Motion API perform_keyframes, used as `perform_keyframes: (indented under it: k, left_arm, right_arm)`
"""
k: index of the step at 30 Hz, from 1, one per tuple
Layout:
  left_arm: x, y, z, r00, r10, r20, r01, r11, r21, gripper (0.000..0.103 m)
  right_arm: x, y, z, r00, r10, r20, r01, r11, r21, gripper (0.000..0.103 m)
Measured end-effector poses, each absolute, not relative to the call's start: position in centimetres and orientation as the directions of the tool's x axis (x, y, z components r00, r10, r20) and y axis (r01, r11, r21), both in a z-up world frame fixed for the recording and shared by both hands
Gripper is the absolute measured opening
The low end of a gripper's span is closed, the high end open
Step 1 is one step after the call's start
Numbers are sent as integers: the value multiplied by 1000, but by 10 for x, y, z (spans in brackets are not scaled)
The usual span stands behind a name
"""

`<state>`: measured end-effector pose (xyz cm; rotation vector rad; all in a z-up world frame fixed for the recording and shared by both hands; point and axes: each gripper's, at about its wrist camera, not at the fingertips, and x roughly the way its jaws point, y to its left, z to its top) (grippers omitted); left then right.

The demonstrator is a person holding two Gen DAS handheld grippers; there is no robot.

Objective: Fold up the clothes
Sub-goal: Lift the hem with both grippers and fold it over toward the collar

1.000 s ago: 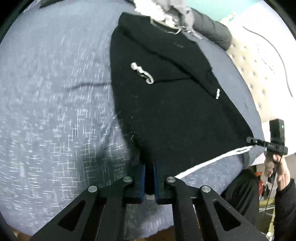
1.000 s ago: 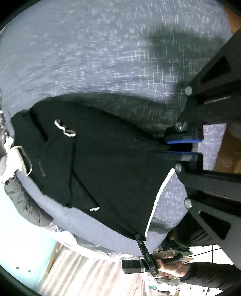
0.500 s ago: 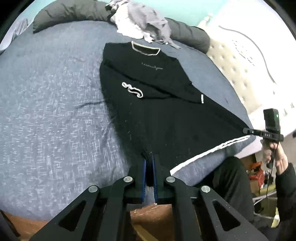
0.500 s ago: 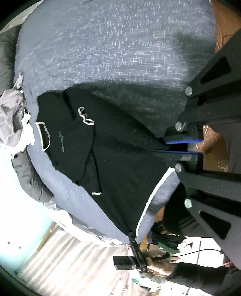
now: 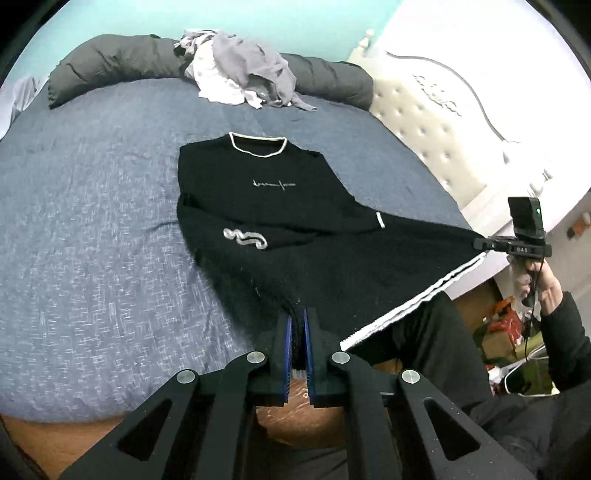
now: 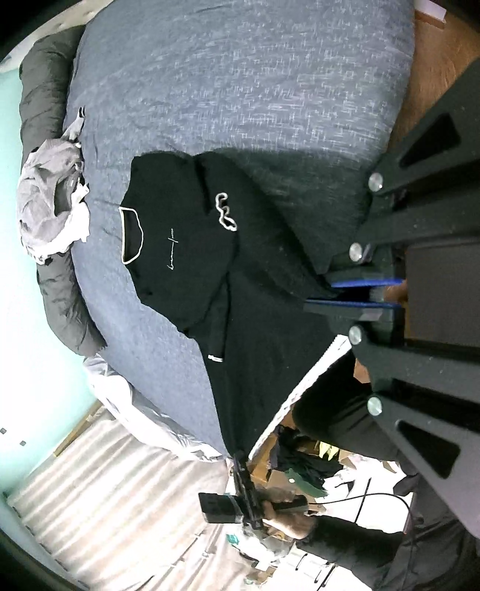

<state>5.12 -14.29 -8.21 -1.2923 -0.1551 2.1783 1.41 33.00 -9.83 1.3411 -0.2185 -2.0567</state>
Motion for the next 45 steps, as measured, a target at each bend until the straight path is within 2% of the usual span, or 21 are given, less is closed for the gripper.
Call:
perform_keyframes:
  k: [8,18,25,30,38,41,44,45]
  left_arm:
    - [-2,-142,-89,-359,555,-751,-400,-818,-413,6]
    - [-130,-145,-87,-399,562,-724,-340,-824,-453,6]
    - [-242,-138,-114,-406,572,-712,-249,-819,-516,6]
    - [-309,-132,-143,-399,555,-730,-208,-830,-517,6]
    - [-381,-129,-199,-401,530,-747,-138,-841,-523,7]
    - [-379,-133,-204,-437,511,-741,-124,-850,-513,9]
    - [-377,-136,-208,-471,490,-733,-110,-857,-503,10]
    - [-376,-138,-209,-482,483,-731,-105,-860,-500,15]
  right_arm:
    - [-31,321,-103,-265,-602,-753,417,-776,474,5]
    - [-164,327,-99,-319,-607,-728,324,-791,518,5]
    - [-269,321,-129,-319,-559,-765,236,-829,507,5]
    - [-329,324,-155,-323,-542,-776,194,-840,506,5]
    - [-400,332,-215,-341,-539,-770,94,-835,543,5]
    - [-412,336,-244,-348,-549,-760,21,-815,579,8]
    - [-413,343,-259,-378,-529,-759,-43,-809,586,17]
    - [-412,347,-259,-402,-517,-755,-56,-810,584,25]
